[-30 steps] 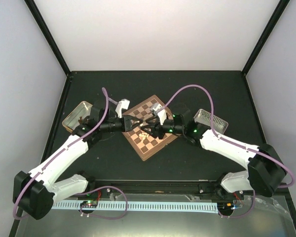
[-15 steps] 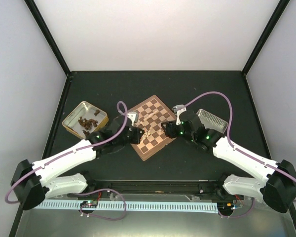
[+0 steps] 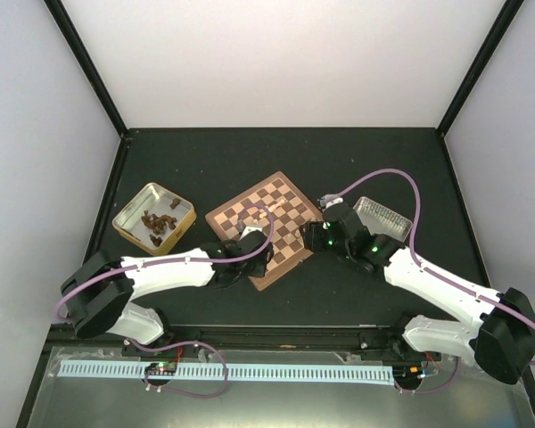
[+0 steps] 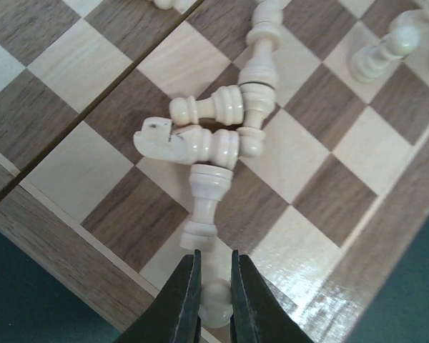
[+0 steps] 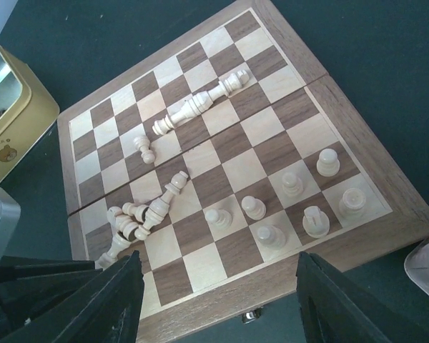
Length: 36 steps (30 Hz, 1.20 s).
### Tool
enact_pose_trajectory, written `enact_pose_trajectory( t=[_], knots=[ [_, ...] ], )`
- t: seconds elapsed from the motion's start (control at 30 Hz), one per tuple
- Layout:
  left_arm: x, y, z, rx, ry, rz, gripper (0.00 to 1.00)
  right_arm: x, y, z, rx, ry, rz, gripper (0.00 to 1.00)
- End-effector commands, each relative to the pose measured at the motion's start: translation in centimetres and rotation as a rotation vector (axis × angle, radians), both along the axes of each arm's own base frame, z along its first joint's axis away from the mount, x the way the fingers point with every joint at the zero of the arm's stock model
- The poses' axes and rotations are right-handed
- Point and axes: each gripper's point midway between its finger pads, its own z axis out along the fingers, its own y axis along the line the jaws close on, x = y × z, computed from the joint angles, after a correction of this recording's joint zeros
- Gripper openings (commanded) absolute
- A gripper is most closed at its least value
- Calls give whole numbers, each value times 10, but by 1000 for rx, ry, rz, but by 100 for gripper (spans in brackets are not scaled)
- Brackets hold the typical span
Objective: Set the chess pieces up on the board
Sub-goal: Place the chess piece on the chessboard.
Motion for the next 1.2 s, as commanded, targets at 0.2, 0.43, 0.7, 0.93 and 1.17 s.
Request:
enact_pose_trajectory(
  t=[0.2, 0.43, 0.7, 0.93, 1.17],
  knots=[
    [4, 4, -17, 12, -40, 35, 4, 8, -7, -2, -23, -37, -36, 60],
    [4, 1, -25, 17, -37, 26, 12, 7, -8, -6, -32, -36, -28, 61],
    [5, 16, -13, 55, -73, 46, 24, 6, -6, -3, -18, -37, -21, 61],
    [7, 14, 4, 40, -100, 32, 39, 3, -3, 2, 5, -30, -5, 61],
    [13, 7, 32, -26, -126, 27, 47, -9, 14, 2, 19, 35, 99, 61]
  ],
)
